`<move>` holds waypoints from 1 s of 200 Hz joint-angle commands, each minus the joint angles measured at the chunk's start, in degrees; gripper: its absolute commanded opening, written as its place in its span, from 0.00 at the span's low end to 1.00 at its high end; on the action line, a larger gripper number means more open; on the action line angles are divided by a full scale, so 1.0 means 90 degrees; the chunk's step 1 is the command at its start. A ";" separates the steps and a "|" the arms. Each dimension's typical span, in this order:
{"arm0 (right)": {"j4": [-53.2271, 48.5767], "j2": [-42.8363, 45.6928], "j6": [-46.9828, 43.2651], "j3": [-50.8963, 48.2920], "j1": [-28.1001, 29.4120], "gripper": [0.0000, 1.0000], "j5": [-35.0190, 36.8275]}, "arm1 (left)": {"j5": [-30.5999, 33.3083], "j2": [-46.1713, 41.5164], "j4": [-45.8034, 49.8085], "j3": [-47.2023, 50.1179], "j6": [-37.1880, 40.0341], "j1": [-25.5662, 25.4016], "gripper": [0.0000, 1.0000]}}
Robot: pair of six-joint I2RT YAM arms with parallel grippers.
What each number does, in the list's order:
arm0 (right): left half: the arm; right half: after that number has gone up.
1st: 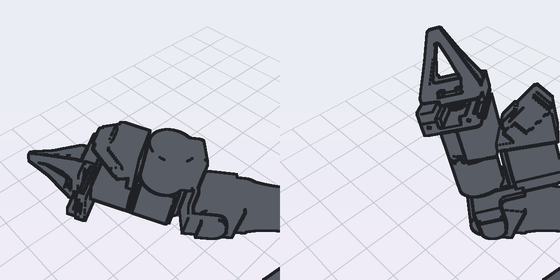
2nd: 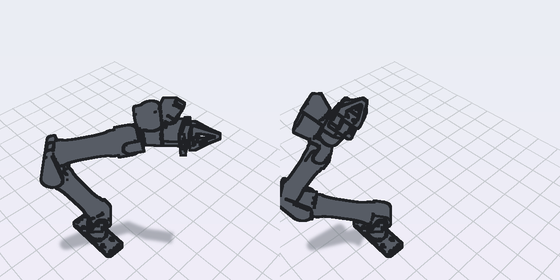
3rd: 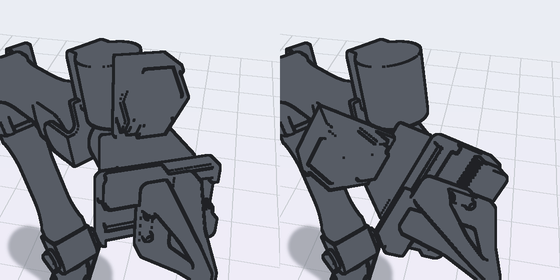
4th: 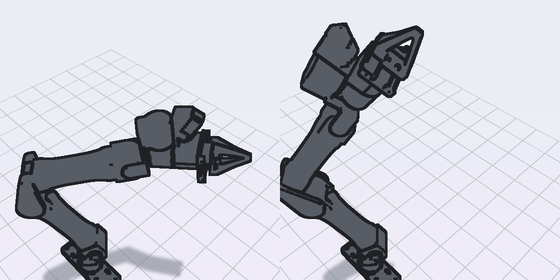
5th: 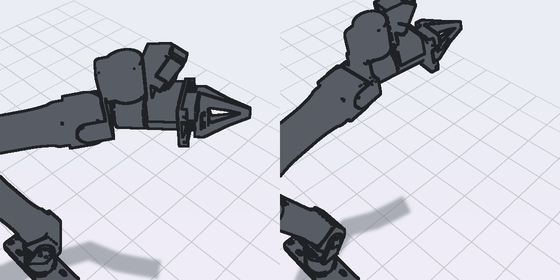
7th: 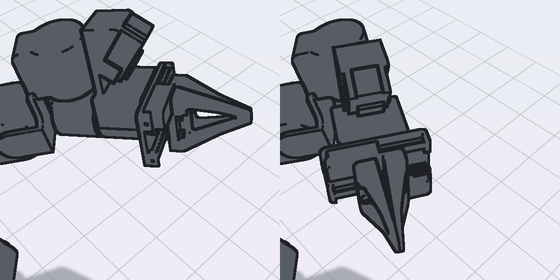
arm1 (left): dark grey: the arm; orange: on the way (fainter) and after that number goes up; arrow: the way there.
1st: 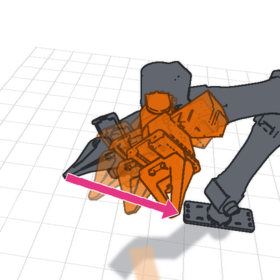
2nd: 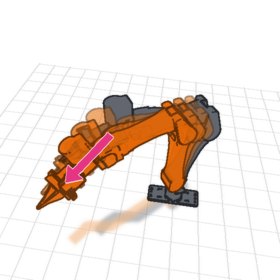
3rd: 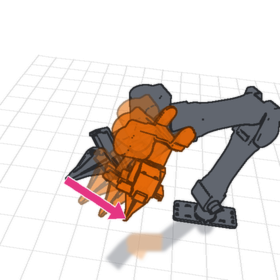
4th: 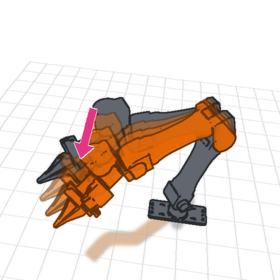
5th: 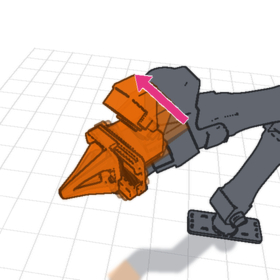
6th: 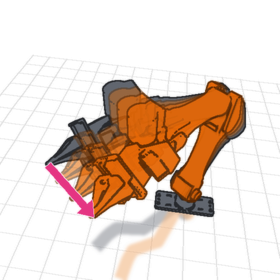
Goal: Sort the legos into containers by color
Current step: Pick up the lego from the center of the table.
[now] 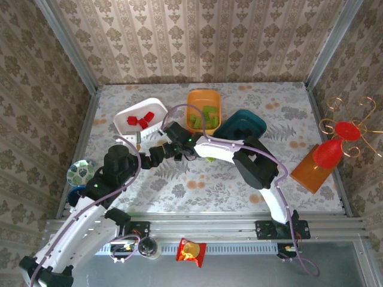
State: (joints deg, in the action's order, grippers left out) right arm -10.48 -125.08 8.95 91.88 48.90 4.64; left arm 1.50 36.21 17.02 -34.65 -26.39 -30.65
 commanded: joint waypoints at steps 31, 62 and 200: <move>-0.0796 -0.0595 -0.0580 0.0633 -0.0067 0.60 0.0681 | -0.0039 -0.0029 -0.0153 0.0149 -0.0061 0.0047 1.00; -0.0887 -0.0705 -0.0633 0.0722 -0.0077 0.47 0.0707 | -0.0030 -0.0020 -0.0124 0.0139 -0.0111 0.0056 1.00; 0.0914 0.3091 0.0856 -0.2656 -0.0933 0.15 -0.0407 | -0.0472 0.0271 -0.0399 0.0267 -0.0135 0.0164 0.96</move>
State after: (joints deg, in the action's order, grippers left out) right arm -6.63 -106.37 10.33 76.31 45.36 1.45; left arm -0.82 36.95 16.21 -34.02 -27.05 -29.52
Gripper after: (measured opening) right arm 0.251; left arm 0.962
